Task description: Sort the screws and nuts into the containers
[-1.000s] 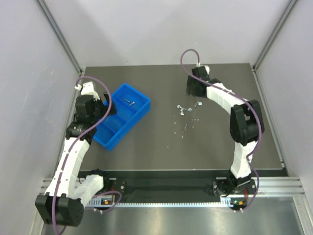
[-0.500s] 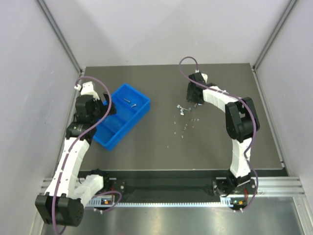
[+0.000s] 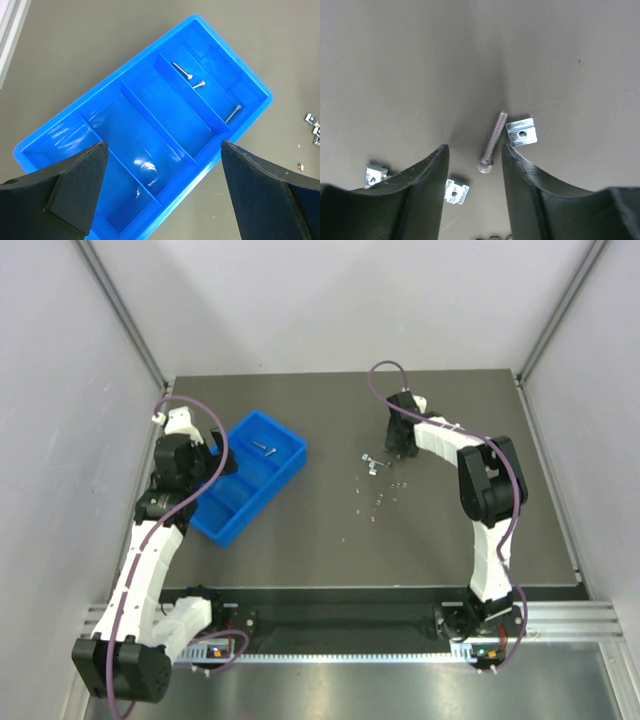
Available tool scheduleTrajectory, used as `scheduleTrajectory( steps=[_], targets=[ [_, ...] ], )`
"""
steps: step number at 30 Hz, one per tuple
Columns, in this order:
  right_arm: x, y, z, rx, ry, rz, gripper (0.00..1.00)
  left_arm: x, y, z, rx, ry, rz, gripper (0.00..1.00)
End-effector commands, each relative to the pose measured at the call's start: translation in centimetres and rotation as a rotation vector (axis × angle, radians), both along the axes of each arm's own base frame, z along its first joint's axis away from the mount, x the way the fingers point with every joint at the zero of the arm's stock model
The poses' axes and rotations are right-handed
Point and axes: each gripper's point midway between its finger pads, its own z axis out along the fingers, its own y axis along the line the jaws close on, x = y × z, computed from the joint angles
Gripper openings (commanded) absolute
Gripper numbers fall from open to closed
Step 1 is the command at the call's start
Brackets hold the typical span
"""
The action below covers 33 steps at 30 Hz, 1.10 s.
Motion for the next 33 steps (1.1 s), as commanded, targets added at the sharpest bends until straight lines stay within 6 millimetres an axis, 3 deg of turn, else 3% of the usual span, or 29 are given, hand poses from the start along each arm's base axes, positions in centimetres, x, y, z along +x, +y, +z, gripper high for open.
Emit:
scheduleTrajectory(
  steps=[1,2,5,10,13,15,18,21,22,24,25,27,28,29,30,31,33],
  targets=[
    [-0.1,-1.0,-1.2,-0.028,0.023,-0.035,0.43,0.1,0.3,0.6,0.009,-0.025,0.008,0.99],
    [-0.2,-0.9,-1.4,-0.031,0.028,-0.032,0.39,0.1,0.3,0.6,0.009,-0.027,0.008,0.99],
    [-0.6,-1.1,-2.0,-0.039,0.049,-0.038,0.38,0.1,0.3,0.6,0.01,-0.024,0.01,0.99],
    [-1.0,-1.4,-2.5,-0.055,0.06,-0.036,0.19,0.1,0.4,0.5,0.012,-0.021,0.014,0.99],
    [-0.9,-1.3,-2.3,-0.048,0.058,-0.026,0.01,0.2,0.4,0.5,0.011,-0.021,0.014,0.99],
    [-1.0,-0.9,-2.1,-0.04,0.057,-0.007,0.0,0.2,0.4,0.3,0.012,-0.016,0.015,0.99],
    [-0.5,0.1,-0.2,-0.022,0.015,0.027,0.0,0.2,0.4,0.3,0.012,-0.016,0.014,0.99],
    [0.2,2.5,3.2,0.024,-0.054,0.091,0.0,0.2,0.4,0.3,0.012,-0.013,0.012,0.99],
    [0.7,4.4,5.5,0.05,-0.105,0.136,0.0,0.2,0.4,0.3,0.012,-0.015,0.014,0.99],
    [1.1,7.2,7.8,0.075,-0.157,0.206,0.0,0.2,0.4,0.3,0.012,-0.016,0.015,0.99],
    [1.5,10.2,10.3,0.099,-0.215,0.257,0.0,0.2,0.4,0.3,0.012,-0.015,0.012,0.99],
    [1.6,13.7,12.7,0.131,-0.265,0.339,0.0,0.2,0.3,0.4,0.012,-0.018,0.01,0.99],
    [1.8,17.0,14.6,0.157,-0.313,0.393,0.0,0.2,0.4,0.3,0.013,-0.015,0.012,0.99],
    [1.7,18.7,15.7,0.175,-0.338,0.424,0.0,0.2,0.4,0.4,0.012,-0.018,0.012,0.99],
    [2.2,20.7,18.6,0.204,-0.403,0.463,0.0,0.2,0.4,0.3,0.013,-0.013,0.014,0.99],
    [1.6,23.2,17.8,0.217,-0.396,0.516,0.0,0.2,0.4,0.2,0.011,-0.012,0.014,0.99],
    [1.0,26.1,18.3,0.253,-0.41,0.591,0.0,0.2,0.3,0.3,0.011,-0.013,0.011,0.99]
  ],
)
